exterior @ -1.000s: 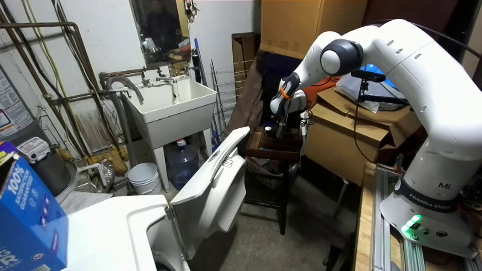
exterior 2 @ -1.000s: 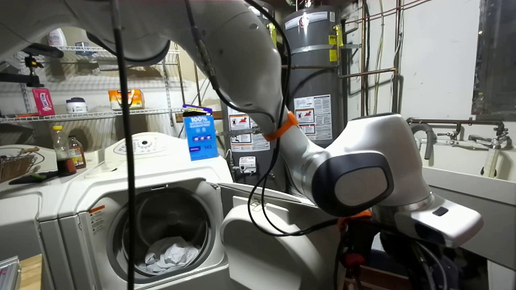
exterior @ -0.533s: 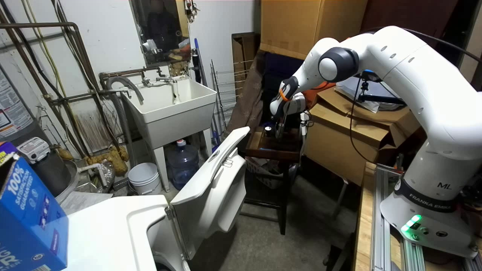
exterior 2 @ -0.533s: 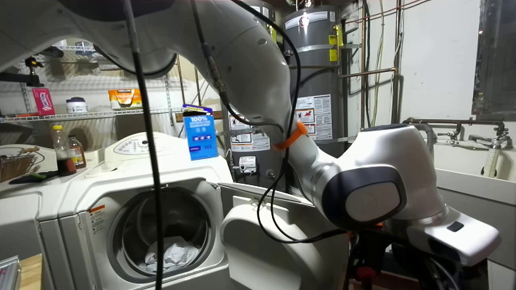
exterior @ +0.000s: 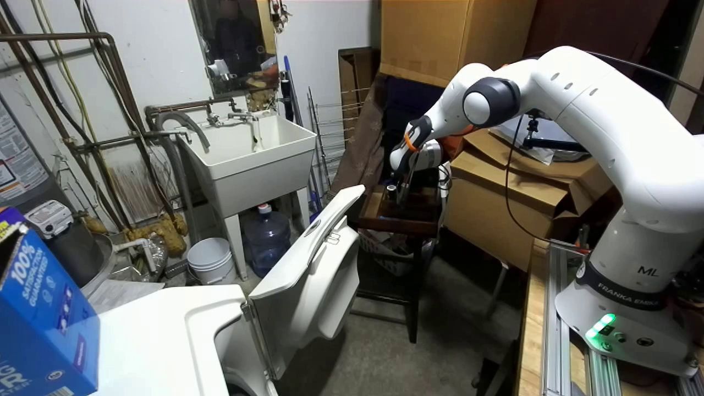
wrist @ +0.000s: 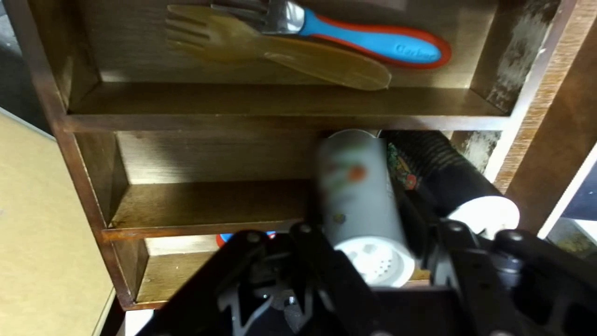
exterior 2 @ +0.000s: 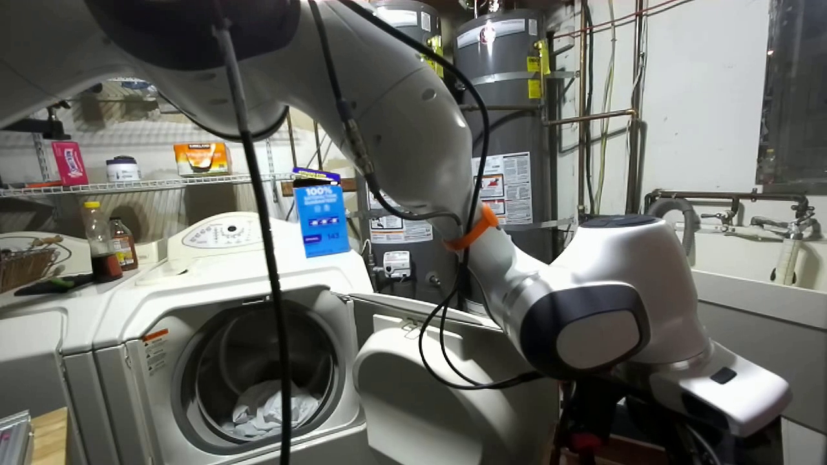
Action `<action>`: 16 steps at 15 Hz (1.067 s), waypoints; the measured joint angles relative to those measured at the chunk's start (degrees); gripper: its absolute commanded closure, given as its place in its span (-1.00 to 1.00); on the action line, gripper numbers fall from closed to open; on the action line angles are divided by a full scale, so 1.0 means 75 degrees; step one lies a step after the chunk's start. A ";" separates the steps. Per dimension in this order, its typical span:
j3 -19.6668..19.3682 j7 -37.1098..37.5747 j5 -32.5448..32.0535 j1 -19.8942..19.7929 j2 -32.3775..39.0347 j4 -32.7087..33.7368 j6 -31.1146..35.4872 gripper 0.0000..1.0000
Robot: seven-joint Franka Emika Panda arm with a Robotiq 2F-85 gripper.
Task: Remove the small white container from the right washing machine and then put it on the brown stool
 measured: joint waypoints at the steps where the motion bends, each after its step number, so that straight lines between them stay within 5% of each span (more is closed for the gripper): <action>1: 0.0016 -0.0001 0.0002 -0.0012 0.0039 0.0049 -0.0024 0.60; 2: 0.0028 -0.0004 0.0004 -0.0021 0.0070 0.0086 -0.0050 0.60; 4: 0.0040 -0.0008 0.0005 -0.0034 0.0146 0.0174 -0.0138 -0.43; 6: 0.0050 -0.0014 0.0005 -0.0040 0.0209 0.0240 -0.0200 -0.50; 10: 0.0060 -0.0043 0.0005 -0.0041 0.0223 0.0310 -0.0237 -0.98; 16: 0.0019 -0.0288 0.0004 -0.0039 -0.0265 0.0192 -0.0232 -1.00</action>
